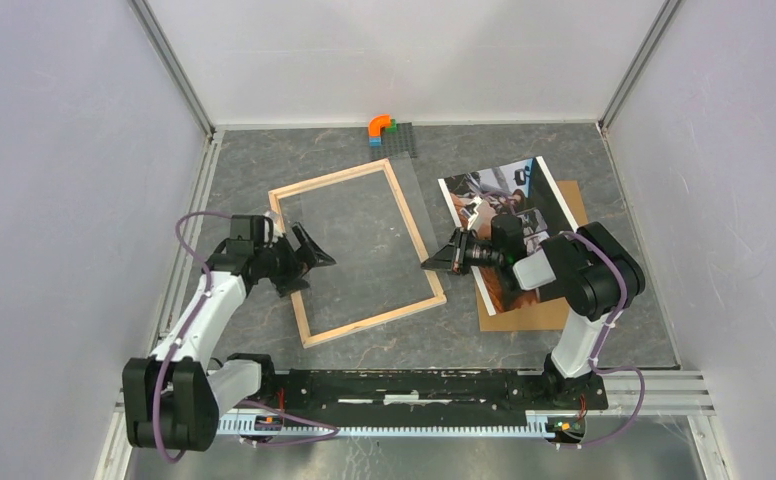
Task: Put the photo into the frame
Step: Adjust the photo frame item on the photo frame.
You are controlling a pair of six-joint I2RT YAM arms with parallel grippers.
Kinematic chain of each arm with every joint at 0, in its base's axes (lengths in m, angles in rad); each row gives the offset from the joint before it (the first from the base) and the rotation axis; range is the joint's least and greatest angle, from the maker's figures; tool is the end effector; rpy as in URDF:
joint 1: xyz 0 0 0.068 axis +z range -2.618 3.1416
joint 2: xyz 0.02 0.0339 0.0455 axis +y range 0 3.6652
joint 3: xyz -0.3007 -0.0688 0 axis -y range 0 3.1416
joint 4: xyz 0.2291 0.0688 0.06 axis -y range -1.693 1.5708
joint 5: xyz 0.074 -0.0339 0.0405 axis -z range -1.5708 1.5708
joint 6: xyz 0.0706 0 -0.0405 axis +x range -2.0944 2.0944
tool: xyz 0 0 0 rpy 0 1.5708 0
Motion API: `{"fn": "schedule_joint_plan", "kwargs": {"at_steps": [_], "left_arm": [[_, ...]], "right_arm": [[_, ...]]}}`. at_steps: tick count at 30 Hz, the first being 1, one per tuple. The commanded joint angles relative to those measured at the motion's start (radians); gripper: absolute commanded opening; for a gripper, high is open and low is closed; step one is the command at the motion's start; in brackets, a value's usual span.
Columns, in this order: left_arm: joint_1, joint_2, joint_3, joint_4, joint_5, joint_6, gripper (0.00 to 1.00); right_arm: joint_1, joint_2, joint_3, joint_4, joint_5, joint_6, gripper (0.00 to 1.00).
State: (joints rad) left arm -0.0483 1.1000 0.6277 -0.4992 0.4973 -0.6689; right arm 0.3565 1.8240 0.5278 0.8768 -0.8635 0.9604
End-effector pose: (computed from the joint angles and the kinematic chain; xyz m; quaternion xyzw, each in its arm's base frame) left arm 0.1898 -0.0429 0.2184 -0.2136 0.9040 -0.3206 0.1854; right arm 0.2855 0.1636 0.1516 0.0090 0.7951 0.5802 0.1763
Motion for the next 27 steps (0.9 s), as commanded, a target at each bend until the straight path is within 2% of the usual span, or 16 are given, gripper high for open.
{"fn": "schedule_joint_plan", "kwargs": {"at_steps": [1,4,9,18,27], "left_arm": [[-0.003,-0.074,0.102,-0.147,-0.239,0.059,1.00],[-0.002,-0.128,0.136,-0.182,-0.324,0.080,1.00],[-0.003,-0.163,0.192,-0.197,-0.362,0.122,1.00],[-0.002,-0.086,0.216,-0.145,-0.300,0.137,1.00],[-0.003,-0.114,0.270,-0.117,-0.283,0.190,1.00]], "right_arm": [[0.004,-0.005,0.056,-0.049,-0.020,-0.102,0.06],[0.004,0.006,0.069,-0.059,-0.034,-0.123,0.00],[0.004,0.035,0.077,-0.036,-0.075,-0.111,0.00],[0.006,0.081,0.036,0.323,-0.099,0.222,0.00],[0.021,0.043,0.050,0.436,-0.091,0.406,0.00]]}}
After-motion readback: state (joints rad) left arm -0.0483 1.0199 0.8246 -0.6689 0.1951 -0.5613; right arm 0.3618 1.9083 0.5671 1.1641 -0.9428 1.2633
